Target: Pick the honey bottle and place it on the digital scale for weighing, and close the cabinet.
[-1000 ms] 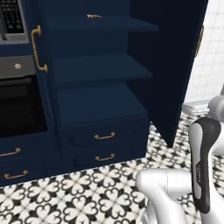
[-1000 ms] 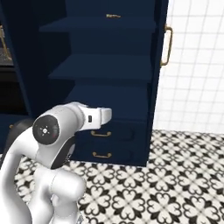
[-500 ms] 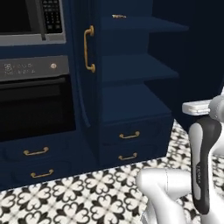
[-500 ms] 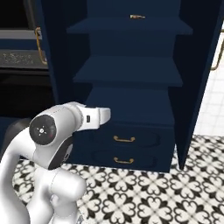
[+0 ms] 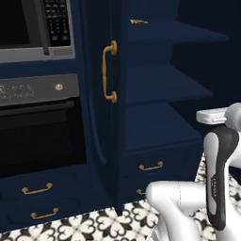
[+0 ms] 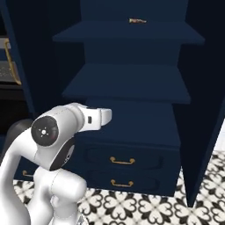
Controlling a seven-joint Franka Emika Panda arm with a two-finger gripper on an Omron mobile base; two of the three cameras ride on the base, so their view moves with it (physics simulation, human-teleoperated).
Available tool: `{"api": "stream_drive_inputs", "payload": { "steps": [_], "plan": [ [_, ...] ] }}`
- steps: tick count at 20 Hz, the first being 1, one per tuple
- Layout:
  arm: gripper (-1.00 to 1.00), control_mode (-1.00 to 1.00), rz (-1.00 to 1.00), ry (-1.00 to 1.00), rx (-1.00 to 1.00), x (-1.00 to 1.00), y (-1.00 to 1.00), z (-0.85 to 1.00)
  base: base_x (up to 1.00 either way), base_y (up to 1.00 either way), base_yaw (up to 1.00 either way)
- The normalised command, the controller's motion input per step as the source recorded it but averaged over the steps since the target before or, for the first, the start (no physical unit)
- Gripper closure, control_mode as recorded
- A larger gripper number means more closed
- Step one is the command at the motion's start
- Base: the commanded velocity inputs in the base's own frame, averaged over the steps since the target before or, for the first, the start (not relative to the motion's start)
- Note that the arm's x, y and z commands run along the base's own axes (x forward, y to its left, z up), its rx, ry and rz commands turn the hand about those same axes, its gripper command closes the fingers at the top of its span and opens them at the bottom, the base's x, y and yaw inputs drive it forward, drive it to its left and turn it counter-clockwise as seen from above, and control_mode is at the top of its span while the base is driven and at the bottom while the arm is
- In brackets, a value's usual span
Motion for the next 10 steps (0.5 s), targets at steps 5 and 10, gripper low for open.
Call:
{"api": "stream_drive_inputs", "payload": {
  "steps": [5, 10],
  "plan": [
    [-1.0, 1.0, 0.0, 0.0, 0.0, 0.0, 0.0, 0.0, 0.29, -0.24, 0.21],
    [-1.0, 1.0, 0.0, 0.0, 0.0, 0.0, 0.0, 0.0, 0.09, -0.34, 0.18]
  ]
}}
